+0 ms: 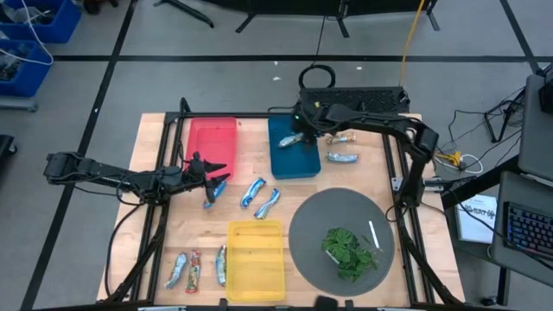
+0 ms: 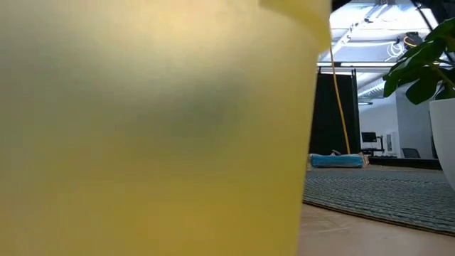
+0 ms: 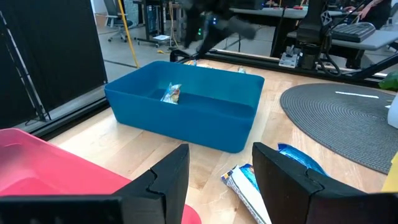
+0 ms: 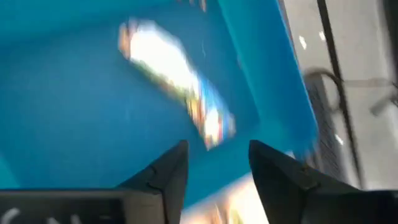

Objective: Pick and place Granola Bars by type
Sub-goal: Put the bottom yellow granola bar into the blue bin

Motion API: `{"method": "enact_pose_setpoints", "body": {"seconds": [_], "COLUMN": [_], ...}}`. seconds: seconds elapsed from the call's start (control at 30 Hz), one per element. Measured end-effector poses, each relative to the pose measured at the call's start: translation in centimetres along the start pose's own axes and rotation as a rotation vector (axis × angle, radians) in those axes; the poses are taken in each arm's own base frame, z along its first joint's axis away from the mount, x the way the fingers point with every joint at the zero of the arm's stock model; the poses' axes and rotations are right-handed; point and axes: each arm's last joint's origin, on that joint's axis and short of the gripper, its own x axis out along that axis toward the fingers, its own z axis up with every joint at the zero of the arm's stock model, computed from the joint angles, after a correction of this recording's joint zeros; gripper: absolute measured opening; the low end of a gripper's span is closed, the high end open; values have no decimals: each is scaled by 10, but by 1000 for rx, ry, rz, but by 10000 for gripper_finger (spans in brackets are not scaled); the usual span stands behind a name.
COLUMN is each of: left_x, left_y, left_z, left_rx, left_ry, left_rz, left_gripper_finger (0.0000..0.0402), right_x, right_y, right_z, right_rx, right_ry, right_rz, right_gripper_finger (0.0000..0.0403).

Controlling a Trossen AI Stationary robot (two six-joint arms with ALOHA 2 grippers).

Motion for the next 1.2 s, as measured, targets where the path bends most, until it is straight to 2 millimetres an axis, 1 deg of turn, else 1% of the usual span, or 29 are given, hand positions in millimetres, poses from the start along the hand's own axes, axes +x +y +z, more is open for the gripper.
{"method": "enact_pose_setpoints", "body": {"seconds": [0.13,0.2,0.27,0.33,0.43,0.57,0.67,0.77,0.87,1.0,1.2], "left_x": [0,0,0,0,0,0,0,0,0,0,0], "left_y": [0,0,0,0,0,0,0,0,0,0,0], "left_z": [0,0,0,0,0,0,0,0,0,0,0], "left_rx": [0,0,0,0,0,0,0,0,0,0,0], "left_ry": [0,0,0,0,0,0,0,0,0,0,0], "left_rz": [0,0,0,0,0,0,0,0,0,0,0], "left_gripper_finger": [179,179,179,179,179,179,179,179,179,179,179], "right_x": [-33,-43,-46,-45,-36,-20,-9,2,10,12,14], "right_y": [7,10,13,16,19,21,24,26,26,25,18], "right_z": [-24,-39,-57,-79,-108,-137,-153,-161,-164,-162,-161], "right_rx": [49,74,102,116,144,193,225,244,255,271,295], "right_ry": [115,140,167,198,209,178,189,183,152,107,71], "right_rz": [2,5,5,6,4,-8,39,58,63,90,76], "right_gripper_finger": [186,186,184,181,179,180,180,176,174,174,174]}}
